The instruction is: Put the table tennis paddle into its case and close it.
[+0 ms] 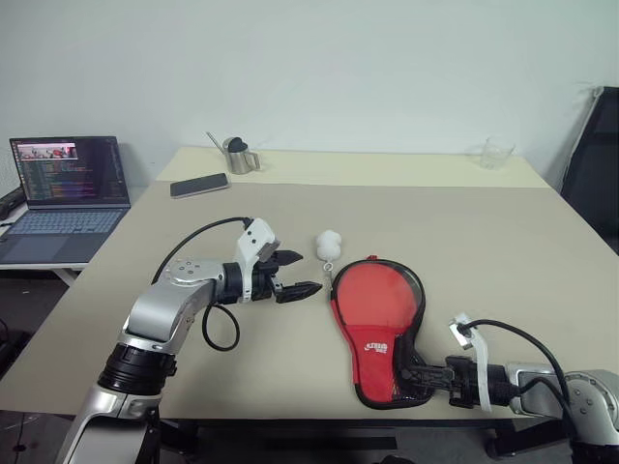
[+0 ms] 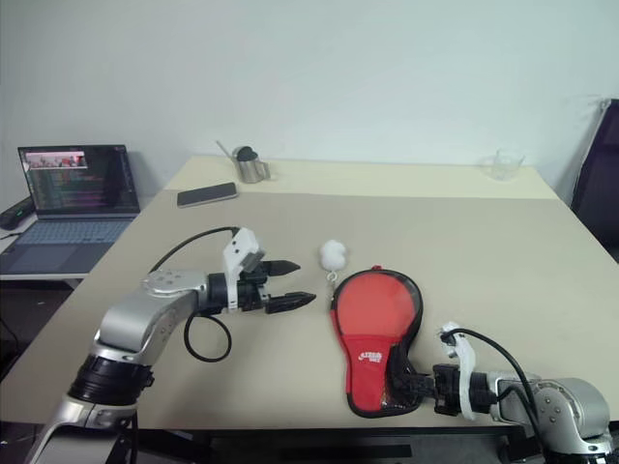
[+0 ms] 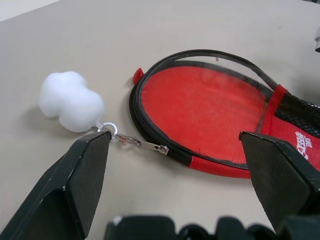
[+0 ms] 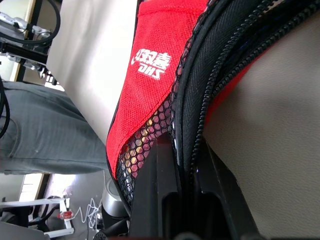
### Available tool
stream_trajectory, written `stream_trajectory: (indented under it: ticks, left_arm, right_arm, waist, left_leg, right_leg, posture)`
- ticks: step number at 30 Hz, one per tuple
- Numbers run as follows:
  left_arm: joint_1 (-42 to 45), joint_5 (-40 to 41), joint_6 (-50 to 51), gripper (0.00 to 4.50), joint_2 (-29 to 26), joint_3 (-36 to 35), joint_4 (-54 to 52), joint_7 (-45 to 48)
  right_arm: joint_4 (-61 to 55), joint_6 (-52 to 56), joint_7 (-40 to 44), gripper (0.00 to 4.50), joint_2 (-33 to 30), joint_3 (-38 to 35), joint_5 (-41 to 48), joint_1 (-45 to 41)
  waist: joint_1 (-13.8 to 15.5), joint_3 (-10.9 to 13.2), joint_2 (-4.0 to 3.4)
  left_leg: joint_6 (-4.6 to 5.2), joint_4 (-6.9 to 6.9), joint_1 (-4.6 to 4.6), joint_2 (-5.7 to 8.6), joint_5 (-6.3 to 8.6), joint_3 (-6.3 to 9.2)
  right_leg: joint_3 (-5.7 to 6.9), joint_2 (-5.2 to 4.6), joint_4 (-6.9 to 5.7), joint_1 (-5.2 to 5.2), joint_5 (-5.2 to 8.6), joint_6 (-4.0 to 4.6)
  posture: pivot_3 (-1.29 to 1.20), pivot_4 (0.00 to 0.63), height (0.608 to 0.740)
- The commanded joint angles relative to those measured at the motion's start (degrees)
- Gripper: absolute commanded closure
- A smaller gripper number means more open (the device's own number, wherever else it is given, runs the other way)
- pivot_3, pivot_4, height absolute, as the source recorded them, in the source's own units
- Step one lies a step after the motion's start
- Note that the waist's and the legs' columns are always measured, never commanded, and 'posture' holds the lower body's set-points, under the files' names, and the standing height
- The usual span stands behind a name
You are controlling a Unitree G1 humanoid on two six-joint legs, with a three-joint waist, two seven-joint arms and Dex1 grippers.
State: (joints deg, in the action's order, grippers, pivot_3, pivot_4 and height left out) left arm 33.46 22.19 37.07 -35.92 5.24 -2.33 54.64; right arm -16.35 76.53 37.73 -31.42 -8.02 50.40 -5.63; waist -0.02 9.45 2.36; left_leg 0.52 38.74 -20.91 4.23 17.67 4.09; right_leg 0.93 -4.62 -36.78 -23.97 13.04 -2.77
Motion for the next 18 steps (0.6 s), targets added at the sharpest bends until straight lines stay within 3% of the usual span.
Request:
stream_trajectory:
  ticks: [1, 4, 8, 12, 18]
  left_arm:
    - [1.3, 0.1, -0.6, 0.0, -0.2, -0.7, -0.8, 0.3]
    - [1.3, 0.0, -0.7, 0.0, -0.2, -0.7, -0.7, 0.2]
    - [1.4, -0.1, -0.8, 0.0, -0.2, -0.7, -0.5, 0.2]
    - [1.5, -0.2, -0.8, 0.0, -0.1, -0.6, -0.5, 0.0]
    - [1.4, -0.3, -0.9, 0.0, 0.1, -0.7, -0.5, 0.0]
  right_arm:
    - [8.4, -5.0, 3.4, 4.47, -1.0, 8.7, -5.9, 1.7]
    - [12.5, -11.9, 6.9, 4.47, -2.3, 11.5, -9.6, 1.3]
    - [20.3, -17.3, 11.8, 3.26, -2.8, 13.8, -12.6, -1.0]
    - [28.9, -22.7, 15.3, 2.03, -2.5, 15.5, -16.2, -3.8]
    - [31.7, -27.6, 17.6, 0.59, -2.5, 16.9, -17.2, -2.3]
  waist:
    - [-0.1, -0.2, 0.39]
    - [-0.4, -0.5, 0.83]
    - [-0.3, -0.5, 0.89]
    - [-0.5, -0.5, 0.87]
    - [-1.0, -0.6, 0.83]
  left_leg:
    - [0.01, 0.0, 0.05, -0.01, 0.01, 0.01]
    - [0.19, 0.01, 0.5, -0.04, 0.13, 0.04]
    - [0.32, 0.02, 1.37, -0.27, 0.26, 0.2]
    - [0.28, 0.03, 1.96, -0.56, 0.3, 0.1]
    - [-0.16, 0.02, 2.15, -0.88, 0.52, 0.06]
  right_leg:
    - [0.01, 0.01, 0.0, 0.04, 0.0, 0.0]
    - [0.04, 0.03, 0.09, 0.55, 0.01, -0.01]
    - [0.2, 0.27, 0.96, 1.65, 0.04, -0.36]
    - [0.12, 0.45, 1.03, 2.22, 0.11, -0.28]
    - [0.16, 0.62, 0.9, 2.63, 0.14, -0.23]
  posture:
    - [0.0, 0.15, 0.74]
    - [0.0, 0.15, 0.74]
    - [0.0, 0.15, 0.74]
    - [0.0, 0.15, 0.74]
    - [0.0, 0.15, 0.74]
